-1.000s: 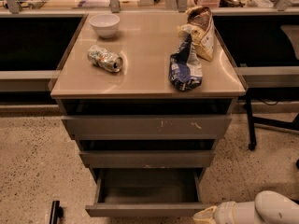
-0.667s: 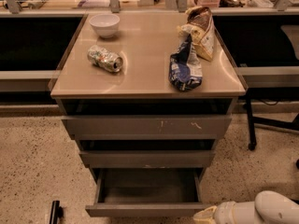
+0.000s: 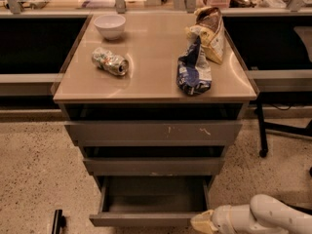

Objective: Close bottom drawer

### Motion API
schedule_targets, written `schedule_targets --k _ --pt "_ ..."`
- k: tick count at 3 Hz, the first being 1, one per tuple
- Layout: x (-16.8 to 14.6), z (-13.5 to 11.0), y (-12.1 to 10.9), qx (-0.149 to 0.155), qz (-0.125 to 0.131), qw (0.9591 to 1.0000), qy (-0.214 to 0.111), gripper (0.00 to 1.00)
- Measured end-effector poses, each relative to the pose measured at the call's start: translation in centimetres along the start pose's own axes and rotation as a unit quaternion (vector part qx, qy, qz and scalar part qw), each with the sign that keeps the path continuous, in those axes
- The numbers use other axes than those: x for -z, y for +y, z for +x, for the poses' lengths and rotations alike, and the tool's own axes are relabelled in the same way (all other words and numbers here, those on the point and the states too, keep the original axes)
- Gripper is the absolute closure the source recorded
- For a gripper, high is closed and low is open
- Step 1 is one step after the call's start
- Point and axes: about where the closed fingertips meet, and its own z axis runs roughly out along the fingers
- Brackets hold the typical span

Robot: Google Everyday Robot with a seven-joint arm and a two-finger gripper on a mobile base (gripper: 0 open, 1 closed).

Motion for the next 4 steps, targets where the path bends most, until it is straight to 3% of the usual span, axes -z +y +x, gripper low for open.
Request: schedule_targets --k 1,2,3,4 --pt "-5.6 0.4 -3.9 -0.002 -0.039 0.9991 -0.017 1.0" --pt "-11.1 2.1 -7.8 -0.023 -0.058 0.9975 -0.032 1.0" --pt "-11.2 2.1 -7.7 -0.023 -0.058 0.9975 -0.032 1.0" --pt "-12.7 3.7 -7.8 -0.046 -0.063 0.9965 -0.031 1.0"
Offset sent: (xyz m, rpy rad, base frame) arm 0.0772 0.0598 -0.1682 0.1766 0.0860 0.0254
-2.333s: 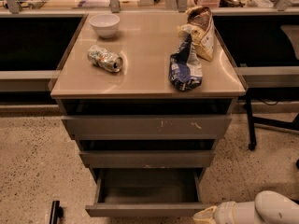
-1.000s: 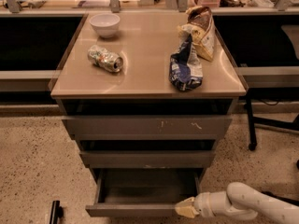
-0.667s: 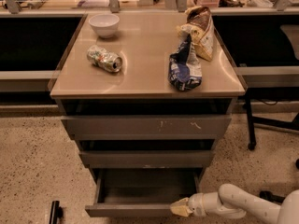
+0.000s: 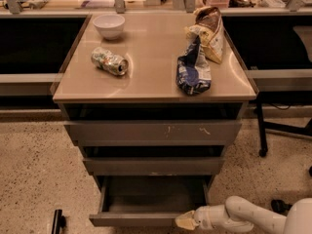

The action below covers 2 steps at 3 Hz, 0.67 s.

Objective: Close bottom drawer

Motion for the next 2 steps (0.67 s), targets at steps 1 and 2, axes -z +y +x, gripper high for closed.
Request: schedule_targets --k 1,2 --pt "-1.5 1.6 -0.7 -0.022 -0.004 0.9997 0.004 1.0" --pt "-2.7 1.9 -2.1 -0.018 -0.001 0.9998 0.003 1.0"
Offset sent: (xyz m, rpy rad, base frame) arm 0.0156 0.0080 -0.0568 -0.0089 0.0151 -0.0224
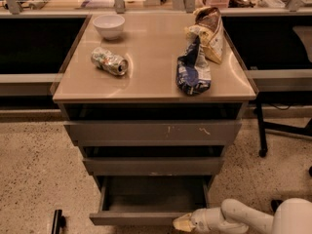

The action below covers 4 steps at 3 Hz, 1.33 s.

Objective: Close bottom drawer

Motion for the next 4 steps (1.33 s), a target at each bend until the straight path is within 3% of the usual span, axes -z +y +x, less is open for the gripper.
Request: schedule_targets --k 1,2,4 --pt "-0.6 -1.0 -0.8 0.021 0.009 0.9997 0.004 1.0" --pt "-0.9 -3.8 -3.3 0.059 0.049 0.997 0.013 1.0" --pt "-0.6 -8.5 -8.9 0.101 0.148 0.9837 0.004 1.0"
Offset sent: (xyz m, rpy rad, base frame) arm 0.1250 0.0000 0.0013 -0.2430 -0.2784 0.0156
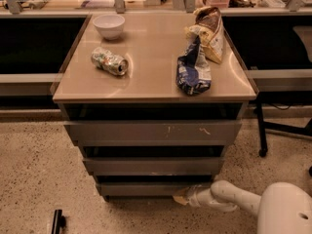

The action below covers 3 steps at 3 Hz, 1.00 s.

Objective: Close bottom drawer

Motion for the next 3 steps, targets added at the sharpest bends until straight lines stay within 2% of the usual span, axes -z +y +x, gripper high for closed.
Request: schedule_targets --k 1,2,3 --pt "0.0 0.0 0.0 0.0 0.0 1.0 0.0 1.0" --pt "-0.7 -0.4 -0.9 0.0 0.024 0.9997 -0.01 1.0" --pt "-1.4 -2.2 -2.9 0.019 0.063 0.9975 -0.027 1.0"
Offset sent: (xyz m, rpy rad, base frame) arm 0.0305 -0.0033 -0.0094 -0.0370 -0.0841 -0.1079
